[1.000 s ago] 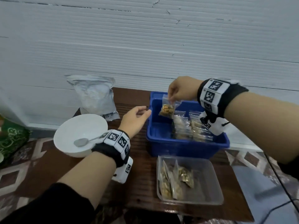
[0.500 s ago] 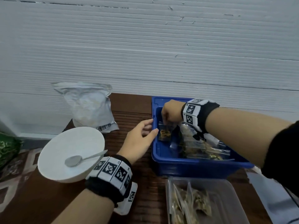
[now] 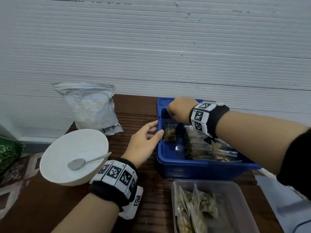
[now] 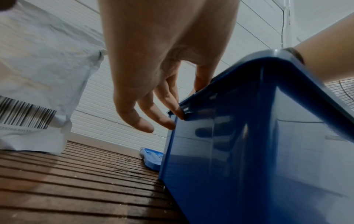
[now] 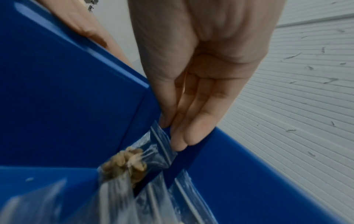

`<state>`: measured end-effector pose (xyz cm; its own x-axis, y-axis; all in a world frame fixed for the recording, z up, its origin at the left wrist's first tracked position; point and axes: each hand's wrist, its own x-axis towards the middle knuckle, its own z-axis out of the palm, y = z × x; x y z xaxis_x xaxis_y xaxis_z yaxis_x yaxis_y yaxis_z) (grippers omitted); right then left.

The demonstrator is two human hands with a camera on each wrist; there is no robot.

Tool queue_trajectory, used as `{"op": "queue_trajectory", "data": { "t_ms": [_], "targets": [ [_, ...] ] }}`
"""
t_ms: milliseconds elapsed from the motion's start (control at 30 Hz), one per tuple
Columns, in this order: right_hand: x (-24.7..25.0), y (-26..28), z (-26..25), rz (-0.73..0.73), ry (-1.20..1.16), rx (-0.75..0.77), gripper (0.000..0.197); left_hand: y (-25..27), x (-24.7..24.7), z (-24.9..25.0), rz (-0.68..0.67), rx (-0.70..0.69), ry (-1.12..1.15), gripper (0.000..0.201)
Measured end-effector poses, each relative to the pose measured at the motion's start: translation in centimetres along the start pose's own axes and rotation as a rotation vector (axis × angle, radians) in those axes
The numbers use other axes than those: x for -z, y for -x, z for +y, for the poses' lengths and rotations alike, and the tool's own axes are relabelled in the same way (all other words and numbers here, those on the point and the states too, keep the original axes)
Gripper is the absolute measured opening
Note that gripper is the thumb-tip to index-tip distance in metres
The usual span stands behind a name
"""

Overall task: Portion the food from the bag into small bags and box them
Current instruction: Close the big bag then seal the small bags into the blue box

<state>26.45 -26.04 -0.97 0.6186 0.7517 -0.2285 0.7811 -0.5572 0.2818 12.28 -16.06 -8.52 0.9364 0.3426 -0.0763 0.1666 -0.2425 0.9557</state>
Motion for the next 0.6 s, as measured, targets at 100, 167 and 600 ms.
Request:
{"op": "queue_trajectory", "data": {
  "t_ms": [100, 167, 600],
  "targets": [
    [0.8, 1.2, 0.5, 0.051, -0.178, -0.028, 0.016, 0.6, -0.2, 0.4, 0.029, -0.005, -0.046, 0.045],
    [1.7, 2.5, 0.7, 0.101, -0.313, -0.053, 0.010, 1.3, -0.4, 0.7, 0.059, 0.009, -0.071, 0.044],
    [-1.9, 18.6, -4.8, 0.273, -0.791, -0.194, 0.021, 9.1, -1.7, 1.5, 0.097, 0.116, -0.143, 0.046]
  ]
}}
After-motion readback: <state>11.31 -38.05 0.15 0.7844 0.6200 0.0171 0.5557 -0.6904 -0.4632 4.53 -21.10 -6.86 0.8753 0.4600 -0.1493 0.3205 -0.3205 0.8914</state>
